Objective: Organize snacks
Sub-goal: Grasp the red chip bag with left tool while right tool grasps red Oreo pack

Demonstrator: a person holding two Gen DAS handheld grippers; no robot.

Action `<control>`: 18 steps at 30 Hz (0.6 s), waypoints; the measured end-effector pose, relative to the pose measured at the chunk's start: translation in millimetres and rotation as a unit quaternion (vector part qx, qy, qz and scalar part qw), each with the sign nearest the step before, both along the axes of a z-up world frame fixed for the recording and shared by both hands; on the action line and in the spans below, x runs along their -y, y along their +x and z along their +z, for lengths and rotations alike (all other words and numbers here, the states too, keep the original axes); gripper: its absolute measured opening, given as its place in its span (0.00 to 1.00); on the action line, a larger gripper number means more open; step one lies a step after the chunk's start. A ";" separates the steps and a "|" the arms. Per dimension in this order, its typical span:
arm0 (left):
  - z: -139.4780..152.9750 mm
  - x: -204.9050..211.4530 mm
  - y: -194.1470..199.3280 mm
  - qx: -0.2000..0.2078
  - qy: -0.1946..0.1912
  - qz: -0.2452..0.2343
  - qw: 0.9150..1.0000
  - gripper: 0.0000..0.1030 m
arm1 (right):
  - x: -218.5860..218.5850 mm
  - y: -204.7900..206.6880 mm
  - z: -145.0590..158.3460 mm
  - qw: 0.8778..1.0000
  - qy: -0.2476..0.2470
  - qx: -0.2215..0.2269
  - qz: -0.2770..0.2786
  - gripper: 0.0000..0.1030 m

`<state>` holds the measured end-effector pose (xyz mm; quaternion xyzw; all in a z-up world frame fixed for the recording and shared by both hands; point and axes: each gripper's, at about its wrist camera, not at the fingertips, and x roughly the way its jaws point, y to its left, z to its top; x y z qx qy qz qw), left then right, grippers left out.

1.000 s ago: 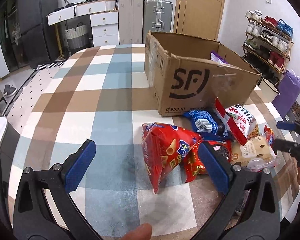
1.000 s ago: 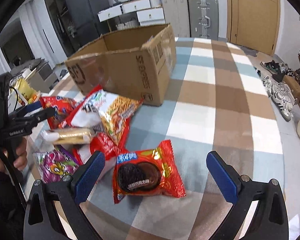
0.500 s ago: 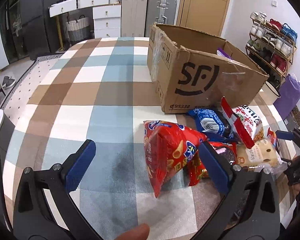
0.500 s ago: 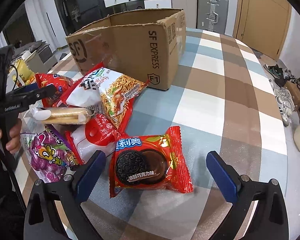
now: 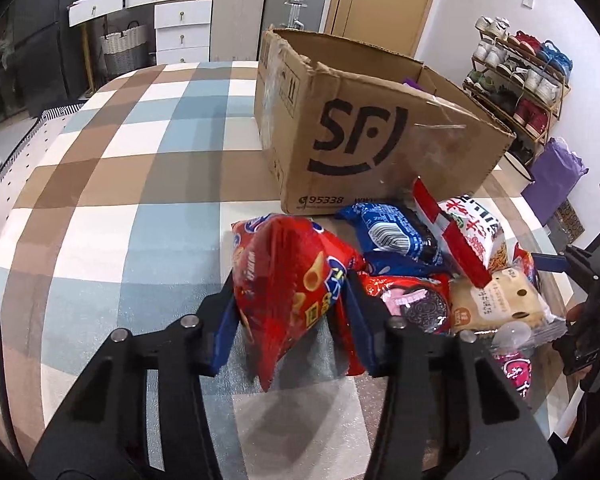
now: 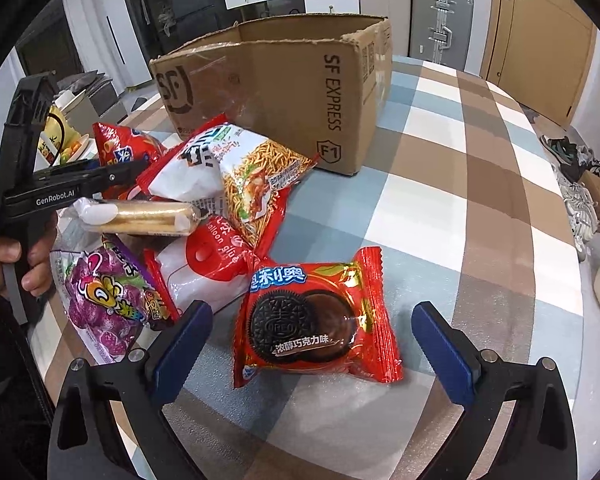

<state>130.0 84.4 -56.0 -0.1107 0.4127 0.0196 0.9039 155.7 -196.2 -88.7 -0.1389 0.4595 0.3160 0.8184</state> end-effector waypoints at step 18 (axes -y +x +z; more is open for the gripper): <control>17.5 -0.7 -20.4 0.041 -0.010 0.002 0.999 0.36 | 3.0 -2.4 0.2 1.000 -0.001 0.005 0.009 0.63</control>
